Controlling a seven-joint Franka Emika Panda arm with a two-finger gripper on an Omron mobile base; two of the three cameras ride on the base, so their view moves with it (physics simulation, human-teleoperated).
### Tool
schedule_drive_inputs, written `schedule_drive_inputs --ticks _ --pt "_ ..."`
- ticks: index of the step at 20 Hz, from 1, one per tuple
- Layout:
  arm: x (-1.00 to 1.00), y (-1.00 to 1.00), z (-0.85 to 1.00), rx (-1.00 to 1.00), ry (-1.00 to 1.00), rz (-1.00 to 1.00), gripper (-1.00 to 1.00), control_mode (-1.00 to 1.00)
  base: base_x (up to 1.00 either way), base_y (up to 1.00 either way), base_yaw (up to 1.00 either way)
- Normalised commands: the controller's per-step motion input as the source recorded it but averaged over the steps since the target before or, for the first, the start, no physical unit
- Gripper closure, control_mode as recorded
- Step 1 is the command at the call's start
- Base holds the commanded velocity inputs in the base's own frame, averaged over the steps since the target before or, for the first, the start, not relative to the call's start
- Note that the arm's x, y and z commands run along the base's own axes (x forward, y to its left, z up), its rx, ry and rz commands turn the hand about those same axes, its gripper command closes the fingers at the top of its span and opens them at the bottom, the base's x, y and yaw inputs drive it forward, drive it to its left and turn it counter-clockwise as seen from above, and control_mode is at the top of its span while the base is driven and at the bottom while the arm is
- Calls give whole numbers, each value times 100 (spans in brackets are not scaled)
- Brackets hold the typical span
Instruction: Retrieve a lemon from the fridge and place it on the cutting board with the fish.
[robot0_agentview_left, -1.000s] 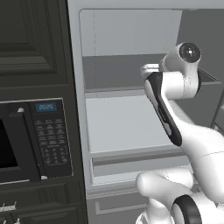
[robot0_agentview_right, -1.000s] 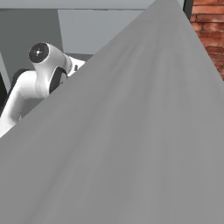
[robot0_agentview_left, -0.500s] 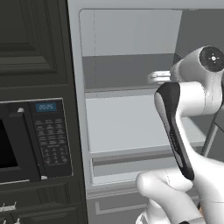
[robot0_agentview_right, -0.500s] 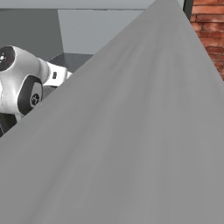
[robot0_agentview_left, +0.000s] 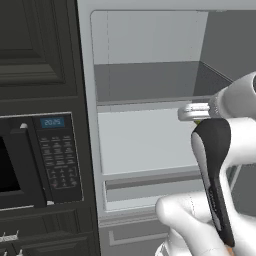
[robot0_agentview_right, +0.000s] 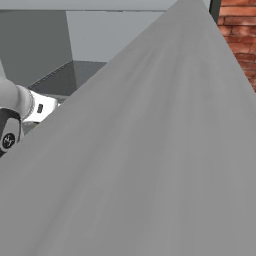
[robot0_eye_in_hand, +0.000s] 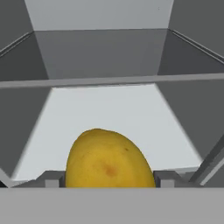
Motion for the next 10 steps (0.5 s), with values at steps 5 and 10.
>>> schedule_drive_inputs --ticks 5,10 --pt "-43 0 -40 0 0 0 100 -100 0 0 0" --pt "1 -10 -41 0 1 0 100 -100 0 0 0"
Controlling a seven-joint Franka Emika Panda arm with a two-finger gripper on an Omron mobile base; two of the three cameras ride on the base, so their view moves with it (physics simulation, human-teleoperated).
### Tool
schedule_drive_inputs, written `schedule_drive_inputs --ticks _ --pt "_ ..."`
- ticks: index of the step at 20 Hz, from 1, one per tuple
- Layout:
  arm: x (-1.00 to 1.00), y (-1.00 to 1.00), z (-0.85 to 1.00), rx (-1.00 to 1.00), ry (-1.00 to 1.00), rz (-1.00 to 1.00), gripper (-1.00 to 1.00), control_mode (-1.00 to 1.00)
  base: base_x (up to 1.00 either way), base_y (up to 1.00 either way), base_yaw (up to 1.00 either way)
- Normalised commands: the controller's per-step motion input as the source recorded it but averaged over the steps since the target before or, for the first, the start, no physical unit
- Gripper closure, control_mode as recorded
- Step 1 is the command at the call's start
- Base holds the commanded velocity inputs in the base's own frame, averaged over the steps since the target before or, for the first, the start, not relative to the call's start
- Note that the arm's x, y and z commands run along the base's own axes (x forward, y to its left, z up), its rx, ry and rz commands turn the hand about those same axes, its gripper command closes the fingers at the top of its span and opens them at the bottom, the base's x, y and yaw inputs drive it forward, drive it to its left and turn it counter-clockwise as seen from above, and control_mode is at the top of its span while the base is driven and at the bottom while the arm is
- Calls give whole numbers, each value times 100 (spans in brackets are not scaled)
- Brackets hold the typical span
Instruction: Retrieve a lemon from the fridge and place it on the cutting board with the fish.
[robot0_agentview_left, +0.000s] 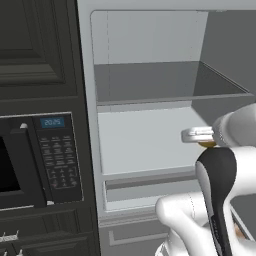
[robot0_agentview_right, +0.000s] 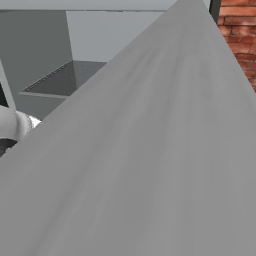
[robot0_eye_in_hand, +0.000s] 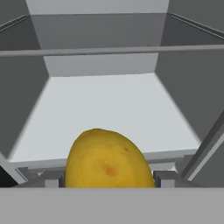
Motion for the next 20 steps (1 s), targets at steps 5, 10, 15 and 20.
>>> schedule_drive_inputs --ticks 5,10,15,20 --pt "8 -20 -31 0 1 1 100 -100 0 0 0" --pt "-2 0 -1 0 0 0 100 -100 0 0 0" --pt "-4 0 0 0 0 0 100 100 -33 9 0" --pt "0 0 0 0 0 0 100 100 -64 49 1"
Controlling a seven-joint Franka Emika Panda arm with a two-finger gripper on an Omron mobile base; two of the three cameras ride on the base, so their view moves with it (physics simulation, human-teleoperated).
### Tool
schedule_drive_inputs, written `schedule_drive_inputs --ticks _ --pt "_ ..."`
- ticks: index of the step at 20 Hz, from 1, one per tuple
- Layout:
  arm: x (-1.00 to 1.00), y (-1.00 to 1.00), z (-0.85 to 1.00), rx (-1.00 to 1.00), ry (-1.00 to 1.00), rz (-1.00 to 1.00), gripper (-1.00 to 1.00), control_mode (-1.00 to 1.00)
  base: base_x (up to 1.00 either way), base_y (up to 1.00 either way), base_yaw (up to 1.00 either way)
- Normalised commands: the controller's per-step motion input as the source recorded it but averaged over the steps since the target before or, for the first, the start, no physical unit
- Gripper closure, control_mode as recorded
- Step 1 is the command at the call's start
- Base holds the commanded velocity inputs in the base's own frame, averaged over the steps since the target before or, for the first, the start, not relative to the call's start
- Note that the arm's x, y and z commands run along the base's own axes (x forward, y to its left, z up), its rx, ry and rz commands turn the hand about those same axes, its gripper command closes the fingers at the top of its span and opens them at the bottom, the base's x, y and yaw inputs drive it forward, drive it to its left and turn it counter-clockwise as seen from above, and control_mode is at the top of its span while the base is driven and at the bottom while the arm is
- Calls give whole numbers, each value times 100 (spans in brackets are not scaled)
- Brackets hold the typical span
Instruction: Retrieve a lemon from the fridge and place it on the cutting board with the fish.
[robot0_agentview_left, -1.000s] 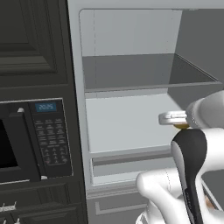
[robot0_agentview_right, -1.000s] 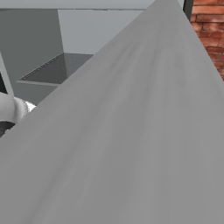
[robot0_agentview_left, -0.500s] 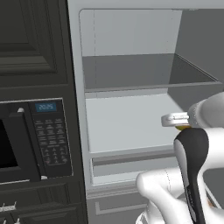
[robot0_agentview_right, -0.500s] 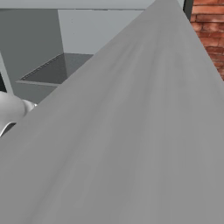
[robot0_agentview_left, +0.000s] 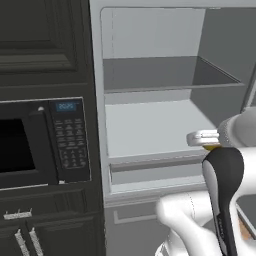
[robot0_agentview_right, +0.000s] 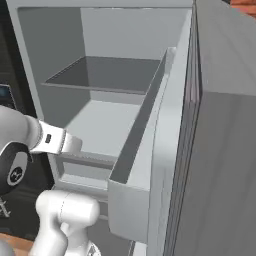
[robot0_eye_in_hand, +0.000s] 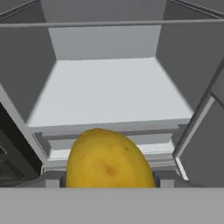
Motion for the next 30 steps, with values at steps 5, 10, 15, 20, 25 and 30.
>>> schedule_drive_inputs --ticks 5,10,15,20,25,30 --pt "0 0 0 0 0 0 100 100 -48 96 9" --pt "0 0 0 0 0 0 100 100 -44 100 11" --pt "0 0 0 0 0 0 100 100 -45 100 14" --pt "0 0 0 0 0 0 100 100 -16 100 24" --pt "0 0 0 0 0 0 100 100 -2 100 28" --pt "0 0 0 0 0 0 100 100 0 100 25"
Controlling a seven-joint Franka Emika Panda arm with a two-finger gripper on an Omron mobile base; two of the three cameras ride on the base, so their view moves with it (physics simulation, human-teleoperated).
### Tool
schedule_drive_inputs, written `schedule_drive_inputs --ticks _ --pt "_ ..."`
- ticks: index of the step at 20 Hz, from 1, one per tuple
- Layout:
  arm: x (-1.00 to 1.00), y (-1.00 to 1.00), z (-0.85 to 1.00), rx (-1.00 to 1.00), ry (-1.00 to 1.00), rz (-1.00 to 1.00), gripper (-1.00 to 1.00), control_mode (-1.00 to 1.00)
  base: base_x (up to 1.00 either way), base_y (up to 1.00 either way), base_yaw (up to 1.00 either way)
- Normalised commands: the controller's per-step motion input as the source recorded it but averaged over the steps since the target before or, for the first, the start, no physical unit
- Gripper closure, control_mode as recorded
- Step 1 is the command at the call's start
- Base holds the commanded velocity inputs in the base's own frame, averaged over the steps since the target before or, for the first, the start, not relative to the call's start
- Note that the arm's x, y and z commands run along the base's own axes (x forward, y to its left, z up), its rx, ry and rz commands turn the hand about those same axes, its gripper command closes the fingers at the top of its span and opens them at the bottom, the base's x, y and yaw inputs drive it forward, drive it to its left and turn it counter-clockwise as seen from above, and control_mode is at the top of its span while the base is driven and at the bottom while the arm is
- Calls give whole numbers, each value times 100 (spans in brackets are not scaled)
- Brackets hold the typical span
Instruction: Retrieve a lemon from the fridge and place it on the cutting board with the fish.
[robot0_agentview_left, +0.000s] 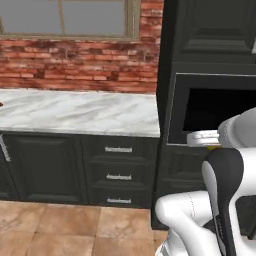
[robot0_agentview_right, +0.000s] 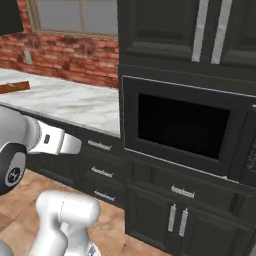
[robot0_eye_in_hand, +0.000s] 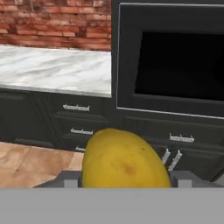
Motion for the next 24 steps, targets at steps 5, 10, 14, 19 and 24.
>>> schedule_drive_inputs --ticks 5,10,14,19,24 --pt "0 0 0 0 0 0 100 100 12 100 12" --pt "0 0 0 0 0 0 100 100 32 99 -3" --pt "0 0 0 0 0 0 100 100 43 100 -11" --pt "0 0 0 0 0 0 100 100 43 100 -17" --pt "0 0 0 0 0 0 100 100 48 95 -21"
